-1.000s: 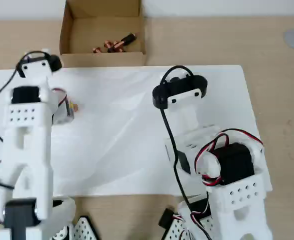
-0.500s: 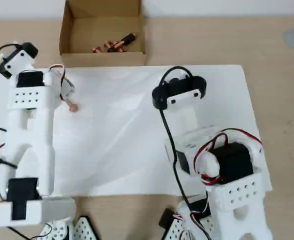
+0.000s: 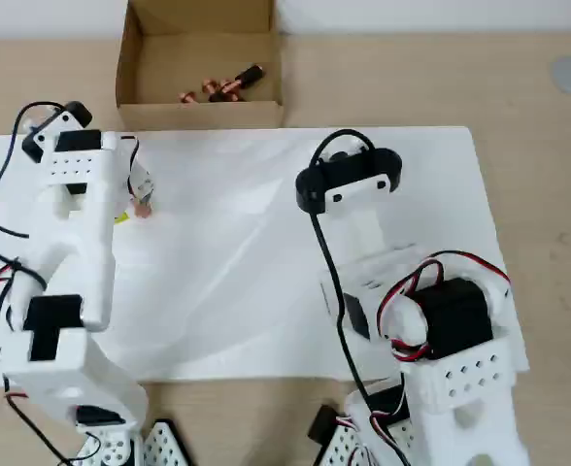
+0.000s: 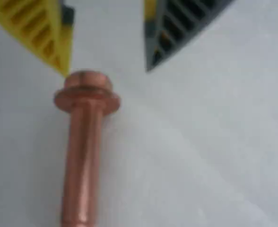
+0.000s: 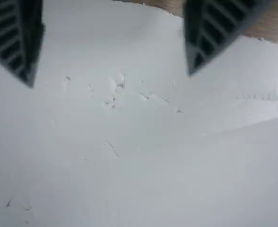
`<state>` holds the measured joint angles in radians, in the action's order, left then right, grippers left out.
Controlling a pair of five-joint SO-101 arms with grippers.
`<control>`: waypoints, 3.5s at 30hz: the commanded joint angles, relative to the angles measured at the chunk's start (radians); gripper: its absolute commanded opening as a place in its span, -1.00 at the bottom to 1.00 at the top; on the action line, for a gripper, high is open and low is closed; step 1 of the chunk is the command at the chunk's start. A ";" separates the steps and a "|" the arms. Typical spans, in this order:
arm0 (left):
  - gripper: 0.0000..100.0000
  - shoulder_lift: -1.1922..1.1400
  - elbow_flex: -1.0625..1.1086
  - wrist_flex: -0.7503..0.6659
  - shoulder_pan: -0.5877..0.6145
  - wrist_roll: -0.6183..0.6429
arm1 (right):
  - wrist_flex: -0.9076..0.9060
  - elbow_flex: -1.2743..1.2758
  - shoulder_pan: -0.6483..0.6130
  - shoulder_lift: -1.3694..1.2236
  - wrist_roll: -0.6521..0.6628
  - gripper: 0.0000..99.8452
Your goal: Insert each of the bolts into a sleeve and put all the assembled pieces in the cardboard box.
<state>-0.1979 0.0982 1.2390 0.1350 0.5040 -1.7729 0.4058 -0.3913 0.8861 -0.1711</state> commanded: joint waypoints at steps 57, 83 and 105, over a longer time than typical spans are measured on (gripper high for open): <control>-0.74 -0.476 -0.549 0.172 0.081 -0.028 | 0.020 -0.007 -0.008 0.015 0.012 -0.51; -0.99 -0.475 -1.069 0.517 0.040 -0.146 | 0.057 -0.004 -0.008 0.013 0.011 -0.51; -0.99 0.208 -0.183 0.517 -0.078 -1.769 | 0.107 -0.001 -0.008 0.007 0.011 -0.51</control>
<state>-0.1841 -0.2624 1.7484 0.0675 -0.9996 -1.6978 0.4058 -0.3913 0.8861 -0.1711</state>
